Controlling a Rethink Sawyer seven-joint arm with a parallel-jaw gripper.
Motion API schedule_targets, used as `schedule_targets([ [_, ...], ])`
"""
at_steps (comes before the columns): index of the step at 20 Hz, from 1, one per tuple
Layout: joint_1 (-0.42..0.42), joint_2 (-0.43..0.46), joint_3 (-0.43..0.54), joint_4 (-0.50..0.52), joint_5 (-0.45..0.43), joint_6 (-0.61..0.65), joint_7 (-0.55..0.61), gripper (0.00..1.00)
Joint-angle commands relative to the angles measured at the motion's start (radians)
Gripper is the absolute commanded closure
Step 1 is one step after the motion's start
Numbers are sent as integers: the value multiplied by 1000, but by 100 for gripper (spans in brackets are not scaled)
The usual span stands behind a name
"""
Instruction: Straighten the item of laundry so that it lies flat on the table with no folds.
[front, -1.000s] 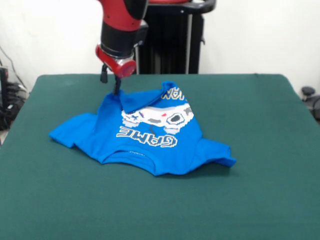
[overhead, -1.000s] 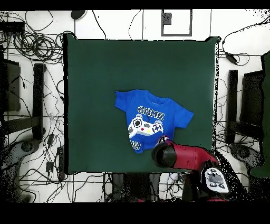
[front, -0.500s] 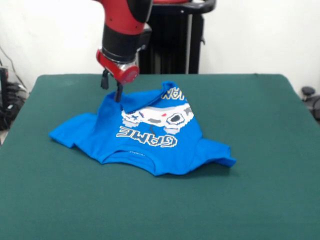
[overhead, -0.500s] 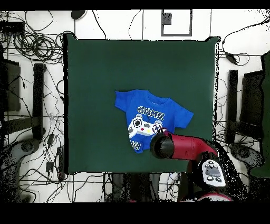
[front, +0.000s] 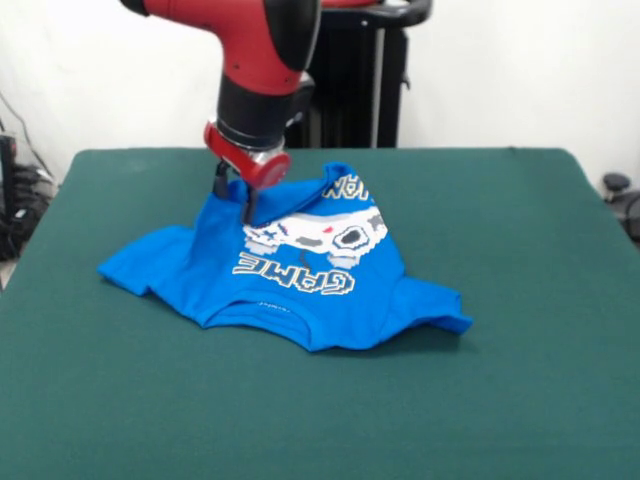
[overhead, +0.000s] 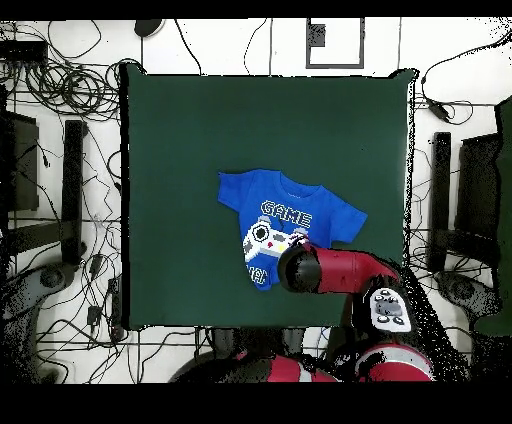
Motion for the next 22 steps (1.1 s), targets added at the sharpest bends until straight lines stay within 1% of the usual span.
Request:
schedule_targets([
  [1, 47, 64, 93, -47, 68, -56, 108, 0],
  [4, 69, 62, 71, -43, 84, -54, 131, 0],
  [7, 76, 52, 68, -25, 104, -57, 145, 0],
  [14, 83, -2, 80, 12, 138, -15, 127, 0],
  [22, 95, -11, 87, 21, 166, 5, 112, 0],
])
